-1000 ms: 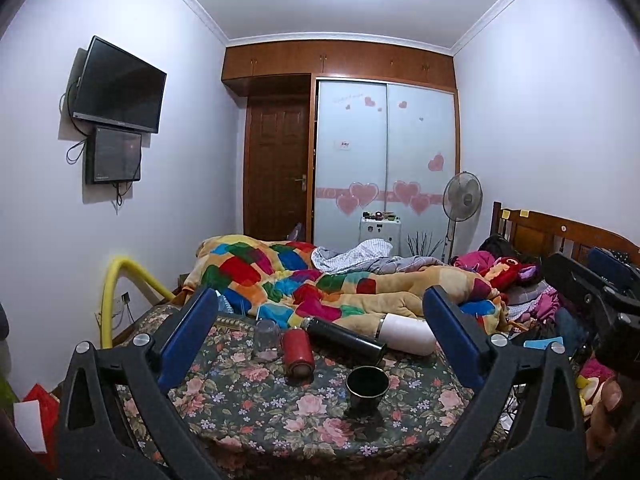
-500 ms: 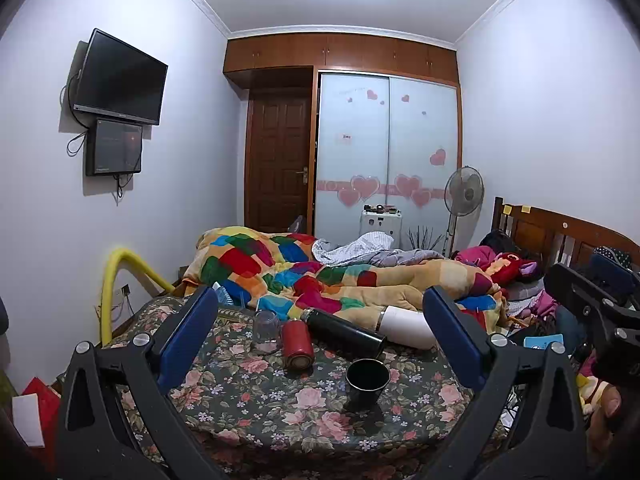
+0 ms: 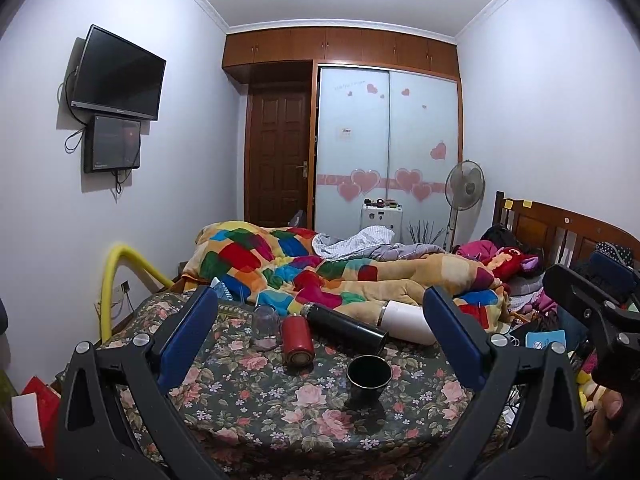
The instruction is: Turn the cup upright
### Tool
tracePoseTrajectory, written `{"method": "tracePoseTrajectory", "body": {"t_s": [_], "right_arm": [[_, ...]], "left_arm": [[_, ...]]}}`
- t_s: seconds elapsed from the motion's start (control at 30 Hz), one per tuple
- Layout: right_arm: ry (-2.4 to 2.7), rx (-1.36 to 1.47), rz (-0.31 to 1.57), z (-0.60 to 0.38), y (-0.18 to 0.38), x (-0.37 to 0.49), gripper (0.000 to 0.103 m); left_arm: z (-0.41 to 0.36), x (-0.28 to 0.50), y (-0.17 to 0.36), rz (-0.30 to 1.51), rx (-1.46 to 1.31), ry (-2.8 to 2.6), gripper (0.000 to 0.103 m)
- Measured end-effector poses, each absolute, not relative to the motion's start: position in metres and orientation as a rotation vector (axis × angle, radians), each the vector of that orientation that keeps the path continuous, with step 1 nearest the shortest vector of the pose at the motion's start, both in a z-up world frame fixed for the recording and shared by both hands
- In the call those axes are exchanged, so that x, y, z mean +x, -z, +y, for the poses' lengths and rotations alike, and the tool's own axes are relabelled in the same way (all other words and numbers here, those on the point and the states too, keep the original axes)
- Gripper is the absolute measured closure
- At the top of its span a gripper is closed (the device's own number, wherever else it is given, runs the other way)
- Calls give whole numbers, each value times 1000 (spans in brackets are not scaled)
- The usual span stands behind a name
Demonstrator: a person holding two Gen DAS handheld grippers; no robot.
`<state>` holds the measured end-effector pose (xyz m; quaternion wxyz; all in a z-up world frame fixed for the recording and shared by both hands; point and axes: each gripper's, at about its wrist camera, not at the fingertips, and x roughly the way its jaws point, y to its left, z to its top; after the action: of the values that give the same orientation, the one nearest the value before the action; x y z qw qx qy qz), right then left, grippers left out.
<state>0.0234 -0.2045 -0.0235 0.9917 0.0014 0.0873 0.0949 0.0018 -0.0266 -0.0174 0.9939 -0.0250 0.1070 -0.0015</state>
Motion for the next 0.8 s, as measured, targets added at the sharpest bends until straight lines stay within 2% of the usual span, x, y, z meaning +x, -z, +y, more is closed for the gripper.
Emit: {"method": "tracePoseTrajectory", "body": {"t_s": [0.8], "right_arm": [[-189, 2, 179, -208, 25, 25, 0]], "left_arm": [[-28, 2, 13, 203, -41, 28, 0]]}}
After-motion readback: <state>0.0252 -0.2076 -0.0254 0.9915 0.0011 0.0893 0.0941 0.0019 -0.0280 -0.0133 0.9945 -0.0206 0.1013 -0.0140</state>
